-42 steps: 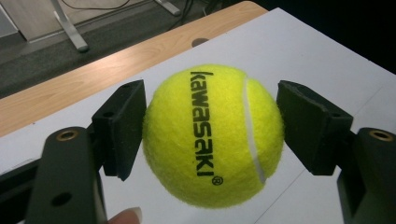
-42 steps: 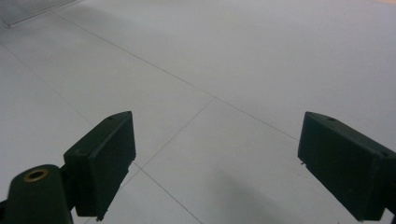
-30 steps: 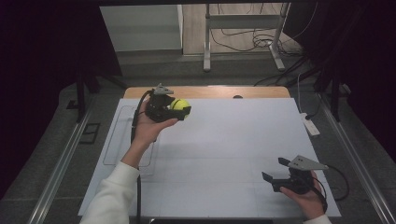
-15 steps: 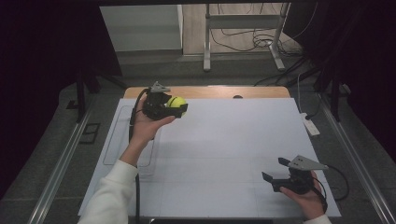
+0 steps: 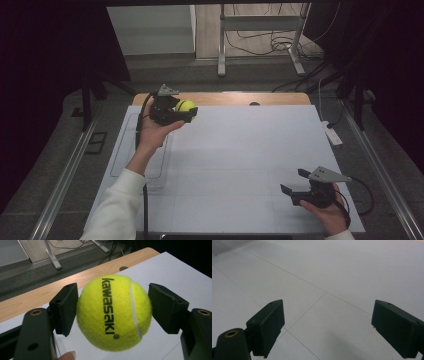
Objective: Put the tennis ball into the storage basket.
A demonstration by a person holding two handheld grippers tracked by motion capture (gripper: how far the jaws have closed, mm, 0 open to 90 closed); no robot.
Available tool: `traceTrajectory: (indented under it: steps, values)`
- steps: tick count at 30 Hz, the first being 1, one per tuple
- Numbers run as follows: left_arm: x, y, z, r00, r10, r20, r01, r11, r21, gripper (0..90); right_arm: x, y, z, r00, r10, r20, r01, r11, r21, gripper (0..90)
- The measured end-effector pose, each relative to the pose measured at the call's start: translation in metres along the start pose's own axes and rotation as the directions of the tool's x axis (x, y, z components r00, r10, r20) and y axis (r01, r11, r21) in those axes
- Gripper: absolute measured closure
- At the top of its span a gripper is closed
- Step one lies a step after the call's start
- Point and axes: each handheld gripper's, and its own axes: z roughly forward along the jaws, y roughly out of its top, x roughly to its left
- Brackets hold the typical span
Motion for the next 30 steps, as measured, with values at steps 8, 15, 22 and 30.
traceTrajectory:
  steps: [8, 15, 22, 30]
  values:
    - [0.007, 0.0, -0.001, 0.9997, -0.017, -0.018, 0.017, 0.9998, -0.007, 27.7, 0.0, 0.0, 0.0, 1.0, 0.001, 0.0, -0.001, 1.0, 0.001, 11.9]
    - [0.013, 0.0, -0.001, 0.9991, -0.025, -0.033, 0.024, 0.9997, -0.006, 27.7, 0.0, 0.0, 0.0, 1.0, 0.002, 0.0, -0.002, 1.0, 0.001, 11.9]
    - [0.022, -0.002, 0.0, 0.9974, -0.044, -0.057, 0.043, 0.999, -0.008, 27.7, 0.0, 0.0, 0.0, 1.0, 0.002, 0.0, -0.002, 1.0, 0.001, 11.9]
    - [0.029, -0.004, -0.001, 0.9952, -0.057, -0.08, 0.056, 0.9983, -0.015, 27.7, 0.0, 0.0, 0.0, 1.0, 0.001, 0.0, -0.001, 1.0, 0.002, 11.9]
